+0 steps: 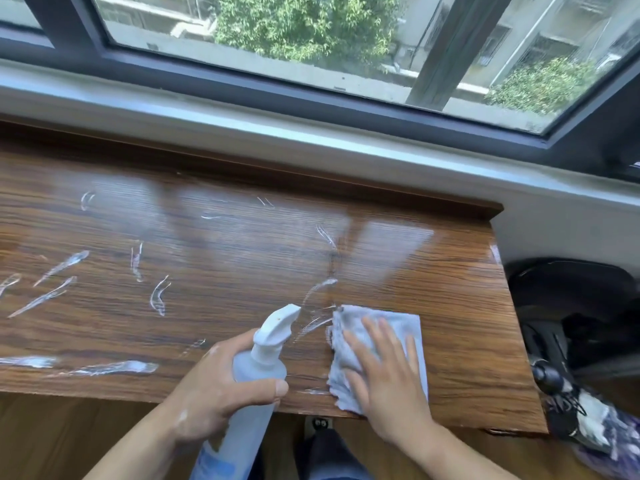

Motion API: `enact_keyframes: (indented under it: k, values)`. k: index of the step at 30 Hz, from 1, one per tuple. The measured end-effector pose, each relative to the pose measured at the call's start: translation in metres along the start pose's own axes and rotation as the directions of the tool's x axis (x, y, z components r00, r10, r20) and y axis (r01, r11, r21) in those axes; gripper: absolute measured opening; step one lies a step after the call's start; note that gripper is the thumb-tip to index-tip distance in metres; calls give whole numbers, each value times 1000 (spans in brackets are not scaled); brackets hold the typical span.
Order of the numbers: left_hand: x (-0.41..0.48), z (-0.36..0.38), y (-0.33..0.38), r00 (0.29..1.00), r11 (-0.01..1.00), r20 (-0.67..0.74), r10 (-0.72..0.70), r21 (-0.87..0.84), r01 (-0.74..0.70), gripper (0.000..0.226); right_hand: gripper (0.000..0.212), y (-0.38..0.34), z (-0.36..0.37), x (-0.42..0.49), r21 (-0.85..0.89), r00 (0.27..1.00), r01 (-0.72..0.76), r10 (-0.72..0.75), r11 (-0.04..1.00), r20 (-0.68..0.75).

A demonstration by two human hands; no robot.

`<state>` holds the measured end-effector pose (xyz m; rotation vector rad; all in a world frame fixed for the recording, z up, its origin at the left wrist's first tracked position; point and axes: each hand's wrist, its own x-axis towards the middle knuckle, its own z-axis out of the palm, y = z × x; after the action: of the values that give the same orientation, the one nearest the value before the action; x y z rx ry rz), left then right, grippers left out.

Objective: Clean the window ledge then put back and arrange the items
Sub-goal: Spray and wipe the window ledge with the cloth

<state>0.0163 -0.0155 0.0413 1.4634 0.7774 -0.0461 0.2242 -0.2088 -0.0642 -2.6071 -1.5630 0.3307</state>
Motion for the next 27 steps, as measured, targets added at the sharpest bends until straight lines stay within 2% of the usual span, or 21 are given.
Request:
enact_keyframes:
  k: [3,5,10,13,18,20,23,27]
  values:
    - [0,-2,-1,1000,1000,-12,-2,-10,2,54,58,-7,0,-7,1,999,0,0,1000,42]
    - [-1,-2,0,1000,1000,-21,4,18,-3,56,56,-3,-5,37,2,1000,-17,17,1000,26]
    - [-5,1,1,1000,999,-3,22,29,-22,56,53,8,-40,203,45,982,-190,189,981,25]
    - [-7,4,2,999,998,3,40,42,-40,60,50,4,-49,233,61,980,-194,192,979,46]
    - [-3,2,0,999,999,-38,33,17,-32,58,67,12,-36,128,24,996,-34,32,999,80]
    - [5,2,3,996,998,-63,56,-24,-57,58,58,19,-21,69,11,999,21,-22,1000,34]
    - [22,3,13,991,994,-109,75,-74,-83,55,54,24,-3,15,-8,1000,19,-19,1000,-9]
    - [46,7,33,985,986,-166,46,-149,-71,50,57,21,-1,15,-9,999,13,-13,1000,-41]
